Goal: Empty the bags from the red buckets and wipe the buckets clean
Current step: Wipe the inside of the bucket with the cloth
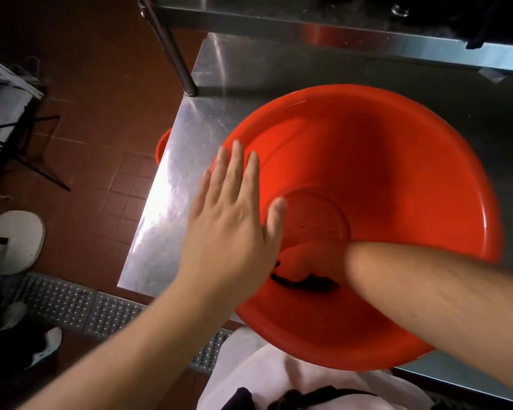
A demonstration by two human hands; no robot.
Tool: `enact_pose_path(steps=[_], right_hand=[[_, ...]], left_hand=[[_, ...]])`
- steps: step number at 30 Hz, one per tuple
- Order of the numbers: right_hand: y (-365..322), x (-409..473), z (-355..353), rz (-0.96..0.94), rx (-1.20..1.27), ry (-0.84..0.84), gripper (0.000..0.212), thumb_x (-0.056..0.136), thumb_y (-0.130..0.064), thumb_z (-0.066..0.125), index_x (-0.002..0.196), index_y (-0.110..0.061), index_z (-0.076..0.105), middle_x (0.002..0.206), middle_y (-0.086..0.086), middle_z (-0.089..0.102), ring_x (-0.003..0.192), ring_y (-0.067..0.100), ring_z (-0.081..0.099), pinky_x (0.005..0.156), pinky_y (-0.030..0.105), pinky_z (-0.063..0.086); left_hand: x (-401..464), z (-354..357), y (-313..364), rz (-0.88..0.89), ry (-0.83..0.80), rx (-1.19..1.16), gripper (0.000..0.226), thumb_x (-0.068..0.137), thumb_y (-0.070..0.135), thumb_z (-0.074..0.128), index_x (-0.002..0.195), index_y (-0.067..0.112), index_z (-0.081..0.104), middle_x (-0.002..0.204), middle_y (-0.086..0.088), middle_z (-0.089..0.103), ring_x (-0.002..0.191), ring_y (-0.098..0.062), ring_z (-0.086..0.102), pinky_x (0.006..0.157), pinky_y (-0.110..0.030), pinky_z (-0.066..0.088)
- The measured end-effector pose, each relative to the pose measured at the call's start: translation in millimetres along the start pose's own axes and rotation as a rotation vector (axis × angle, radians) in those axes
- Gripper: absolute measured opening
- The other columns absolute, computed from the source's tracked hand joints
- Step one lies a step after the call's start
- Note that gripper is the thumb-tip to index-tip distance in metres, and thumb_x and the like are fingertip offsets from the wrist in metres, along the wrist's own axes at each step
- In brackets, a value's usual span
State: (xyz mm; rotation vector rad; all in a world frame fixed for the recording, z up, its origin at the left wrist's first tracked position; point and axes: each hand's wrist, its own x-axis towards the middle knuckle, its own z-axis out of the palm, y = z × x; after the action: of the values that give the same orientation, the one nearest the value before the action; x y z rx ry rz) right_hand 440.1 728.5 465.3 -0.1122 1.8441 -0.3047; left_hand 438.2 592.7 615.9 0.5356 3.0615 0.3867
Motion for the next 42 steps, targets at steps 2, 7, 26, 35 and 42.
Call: enact_pose_path(steps=[2, 7, 26, 35, 42], right_hand=[[0.8, -1.7, -0.2, -0.004, -0.026, 0.012, 0.043, 0.102, -0.032, 0.047, 0.139, -0.012, 0.057, 0.143, 0.013, 0.055, 0.131, 0.033, 0.051, 0.103, 0.039, 0.042], [-16.5, -25.4, 0.9, -0.006, 0.166, -0.037, 0.045, 0.106, -0.029, 0.033, 0.141, -0.009, 0.053, 0.146, 0.010, 0.052, 0.131, 0.028, 0.050, 0.110, 0.038, 0.038], [0.3, -166.9, 21.2, -0.357, 0.144, 0.119, 0.034, 0.103, -0.035, 0.044, 0.137, -0.036, 0.049, 0.136, 0.001, 0.058, 0.118, 0.023, 0.057, 0.102, 0.039, 0.045], [-14.7, -33.3, 11.2, 0.025, -0.294, -0.082, 0.044, 0.102, -0.016, 0.044, 0.145, -0.004, 0.046, 0.142, 0.017, 0.055, 0.129, 0.034, 0.053, 0.105, 0.043, 0.045], [-16.8, -44.3, 9.6, 0.035, -0.114, -0.040, 0.037, 0.103, -0.017, 0.038, 0.130, -0.002, 0.059, 0.134, 0.018, 0.060, 0.115, 0.032, 0.060, 0.094, 0.033, 0.047]], left_hand=[[-17.1, 6.1, 3.6, -0.060, 0.018, 0.041, 0.073, 0.107, 0.057, 0.020, 0.165, 0.013, 0.022, 0.175, -0.009, 0.008, 0.162, -0.020, 0.000, 0.132, -0.044, 0.007], [1.9, 11.0, -5.5, -0.069, 0.066, 0.025, 0.074, 0.108, 0.058, 0.020, 0.165, 0.010, 0.020, 0.174, -0.009, 0.011, 0.162, -0.018, 0.003, 0.132, -0.042, 0.010], [14.6, 15.4, -19.1, 0.064, 0.086, 0.075, 0.067, 0.111, 0.049, 0.019, 0.164, 0.007, 0.024, 0.174, -0.011, 0.014, 0.162, -0.019, 0.005, 0.131, -0.043, 0.012], [14.5, 21.1, -21.8, 0.082, 0.129, 0.116, 0.067, 0.112, 0.048, 0.021, 0.164, 0.006, 0.025, 0.173, -0.012, 0.016, 0.162, -0.020, 0.007, 0.131, -0.043, 0.015], [15.0, 22.6, -21.1, 0.086, 0.146, 0.116, 0.066, 0.112, 0.047, 0.023, 0.163, 0.006, 0.027, 0.173, -0.012, 0.017, 0.162, -0.021, 0.008, 0.130, -0.043, 0.016]])
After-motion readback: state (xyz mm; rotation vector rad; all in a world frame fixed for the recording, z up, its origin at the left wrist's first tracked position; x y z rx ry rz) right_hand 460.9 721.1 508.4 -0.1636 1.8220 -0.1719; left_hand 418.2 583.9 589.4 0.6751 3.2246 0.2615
